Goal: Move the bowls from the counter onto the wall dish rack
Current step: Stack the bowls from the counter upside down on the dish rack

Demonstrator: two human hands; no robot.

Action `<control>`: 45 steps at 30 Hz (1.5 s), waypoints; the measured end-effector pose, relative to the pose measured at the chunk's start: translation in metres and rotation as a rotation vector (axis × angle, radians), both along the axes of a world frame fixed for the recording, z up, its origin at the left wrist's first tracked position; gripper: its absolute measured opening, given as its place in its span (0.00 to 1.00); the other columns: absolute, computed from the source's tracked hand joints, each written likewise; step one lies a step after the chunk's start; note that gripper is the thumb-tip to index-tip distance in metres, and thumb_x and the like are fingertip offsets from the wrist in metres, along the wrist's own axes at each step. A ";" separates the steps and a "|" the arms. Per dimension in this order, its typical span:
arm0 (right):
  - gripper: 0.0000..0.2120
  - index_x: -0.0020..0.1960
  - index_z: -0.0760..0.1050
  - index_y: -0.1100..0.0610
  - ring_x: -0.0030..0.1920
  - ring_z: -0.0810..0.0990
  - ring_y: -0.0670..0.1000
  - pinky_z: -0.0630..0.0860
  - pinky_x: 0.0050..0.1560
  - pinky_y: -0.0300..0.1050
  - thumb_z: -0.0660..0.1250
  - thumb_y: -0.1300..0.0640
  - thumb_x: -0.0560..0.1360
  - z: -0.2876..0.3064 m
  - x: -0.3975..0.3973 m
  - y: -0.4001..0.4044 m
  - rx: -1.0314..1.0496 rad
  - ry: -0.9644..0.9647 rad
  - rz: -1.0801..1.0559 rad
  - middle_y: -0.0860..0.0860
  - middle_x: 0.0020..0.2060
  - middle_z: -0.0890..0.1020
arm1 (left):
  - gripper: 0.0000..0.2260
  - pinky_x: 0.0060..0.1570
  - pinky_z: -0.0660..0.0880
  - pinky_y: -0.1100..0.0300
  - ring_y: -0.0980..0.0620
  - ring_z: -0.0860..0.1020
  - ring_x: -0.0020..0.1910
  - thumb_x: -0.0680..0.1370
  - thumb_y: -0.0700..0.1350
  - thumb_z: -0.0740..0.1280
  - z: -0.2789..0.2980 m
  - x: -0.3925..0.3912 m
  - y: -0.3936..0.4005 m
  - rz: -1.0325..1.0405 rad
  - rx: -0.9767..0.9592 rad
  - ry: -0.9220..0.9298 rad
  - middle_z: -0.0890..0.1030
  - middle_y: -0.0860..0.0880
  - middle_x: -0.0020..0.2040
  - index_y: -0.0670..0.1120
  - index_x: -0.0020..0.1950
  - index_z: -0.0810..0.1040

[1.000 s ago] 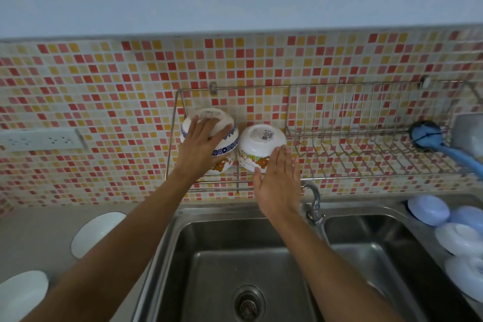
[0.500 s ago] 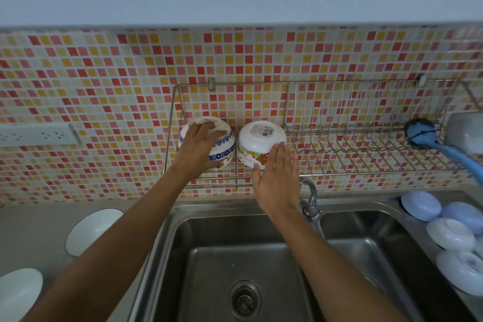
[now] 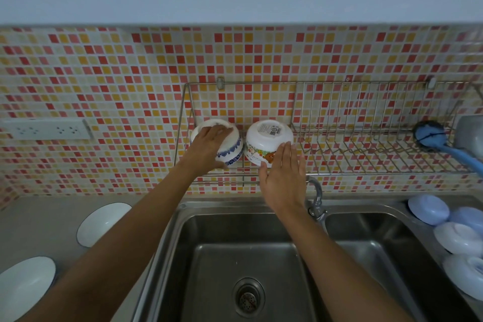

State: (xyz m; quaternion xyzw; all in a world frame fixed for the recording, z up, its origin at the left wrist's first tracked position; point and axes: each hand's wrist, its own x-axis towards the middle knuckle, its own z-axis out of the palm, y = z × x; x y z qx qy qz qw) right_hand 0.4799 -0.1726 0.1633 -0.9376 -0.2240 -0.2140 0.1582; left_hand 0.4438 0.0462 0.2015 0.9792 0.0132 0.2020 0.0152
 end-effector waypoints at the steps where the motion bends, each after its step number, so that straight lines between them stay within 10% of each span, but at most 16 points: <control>1: 0.34 0.76 0.52 0.65 0.77 0.51 0.58 0.40 0.75 0.53 0.42 0.43 0.80 0.000 0.000 0.000 -0.003 0.000 0.001 0.62 0.76 0.57 | 0.46 0.72 0.58 0.45 0.41 0.60 0.72 0.63 0.54 0.79 -0.001 -0.001 0.001 0.000 -0.043 0.002 0.64 0.45 0.74 0.46 0.75 0.61; 9: 0.33 0.76 0.53 0.65 0.77 0.52 0.58 0.42 0.75 0.54 0.43 0.43 0.80 -0.001 0.001 0.001 0.014 -0.009 0.001 0.61 0.76 0.58 | 0.50 0.70 0.53 0.32 0.36 0.42 0.76 0.61 0.68 0.73 -0.012 0.000 0.010 0.270 -0.363 0.055 0.42 0.43 0.78 0.59 0.75 0.50; 25: 0.33 0.76 0.56 0.64 0.77 0.55 0.59 0.49 0.76 0.58 0.43 0.43 0.79 -0.004 0.003 0.002 0.006 -0.029 -0.003 0.62 0.75 0.61 | 0.43 0.71 0.55 0.40 0.41 0.64 0.69 0.62 0.75 0.64 -0.008 0.000 0.011 0.248 -0.197 -0.037 0.66 0.42 0.69 0.59 0.73 0.58; 45: 0.34 0.74 0.61 0.64 0.75 0.59 0.61 0.52 0.75 0.59 0.41 0.42 0.79 -0.003 0.001 0.002 0.016 -0.047 -0.017 0.63 0.73 0.65 | 0.46 0.67 0.63 0.45 0.39 0.62 0.66 0.61 0.68 0.72 0.005 0.007 0.006 0.229 -0.287 0.064 0.62 0.41 0.67 0.57 0.74 0.58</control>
